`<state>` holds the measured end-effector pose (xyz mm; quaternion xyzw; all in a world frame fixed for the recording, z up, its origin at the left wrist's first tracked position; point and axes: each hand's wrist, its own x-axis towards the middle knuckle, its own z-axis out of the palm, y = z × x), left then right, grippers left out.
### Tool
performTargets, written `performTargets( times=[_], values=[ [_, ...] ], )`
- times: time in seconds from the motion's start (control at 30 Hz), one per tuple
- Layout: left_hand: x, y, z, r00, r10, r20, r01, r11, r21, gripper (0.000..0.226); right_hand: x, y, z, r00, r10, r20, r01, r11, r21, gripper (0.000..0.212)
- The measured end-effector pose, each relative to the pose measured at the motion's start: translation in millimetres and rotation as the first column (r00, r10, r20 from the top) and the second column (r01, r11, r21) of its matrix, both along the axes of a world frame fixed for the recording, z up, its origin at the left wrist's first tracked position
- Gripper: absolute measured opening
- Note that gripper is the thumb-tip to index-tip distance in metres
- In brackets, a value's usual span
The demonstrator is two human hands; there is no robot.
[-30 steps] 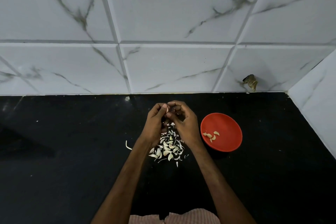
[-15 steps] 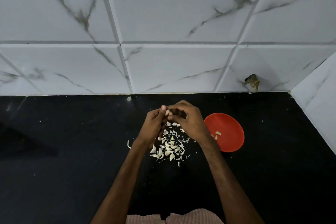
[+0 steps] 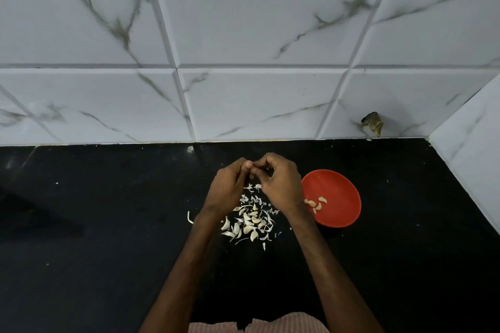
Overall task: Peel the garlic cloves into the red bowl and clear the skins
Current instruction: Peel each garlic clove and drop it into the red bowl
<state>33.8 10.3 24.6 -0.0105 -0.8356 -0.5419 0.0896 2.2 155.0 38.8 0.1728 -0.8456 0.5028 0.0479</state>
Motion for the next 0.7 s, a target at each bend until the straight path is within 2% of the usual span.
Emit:
performTargets(
  times=[0.1, 0.17, 0.23, 0.3, 0.37, 0.43, 0.5, 0.6, 0.7],
  values=[
    [1, 0, 4, 0.999, 0.007, 0.032, -0.006, 0.999, -0.049, 0.041, -2, 2, 0, 1.000, 0.028, -0.007, -0.028, 0.999, 0.019, 0.007],
    [1, 7, 6, 0.997, 0.083, -0.003, -0.083, 0.993, 0.079, 0.049, 0, -2, 2, 0.997, 0.065, -0.040, -0.064, 0.998, 0.016, 0.009],
    [1, 12, 7, 0.993, 0.111, 0.033, -0.115, 0.967, 0.228, 0.060, 2, -8, 6, 0.993, 0.085, -0.078, -0.084, 0.996, 0.014, 0.012],
    [1, 11, 8, 0.994, 0.078, 0.080, -0.096, 0.962, 0.255, 0.062, 4, -10, 7, 0.992, 0.079, -0.098, -0.074, 0.996, 0.047, 0.009],
    [2, 4, 7, 0.991, 0.045, 0.128, -0.068, 0.982, 0.174, 0.057, 5, -9, 6, 0.988, 0.084, -0.133, -0.054, 0.976, 0.212, 0.007],
    [1, -2, 9, 0.984, 0.033, 0.177, -0.042, 0.998, 0.046, 0.056, 8, -10, 2, 0.974, 0.130, -0.185, -0.031, 0.888, 0.460, 0.012],
    [-2, -5, 11, 0.977, 0.063, 0.203, -0.045, 0.995, -0.091, 0.061, 12, -12, 1, 0.969, 0.160, -0.189, -0.024, 0.821, 0.571, 0.020],
    [-1, -6, 10, 0.973, 0.101, 0.206, -0.069, 0.986, -0.154, 0.059, 14, -15, 8, 0.990, 0.085, -0.110, -0.017, 0.856, 0.516, 0.014],
    [5, -3, 6, 0.989, 0.105, 0.108, -0.074, 0.964, -0.257, 0.054, 9, -16, 12, 0.981, 0.028, 0.193, -0.101, 0.918, 0.384, 0.031]
  ],
)
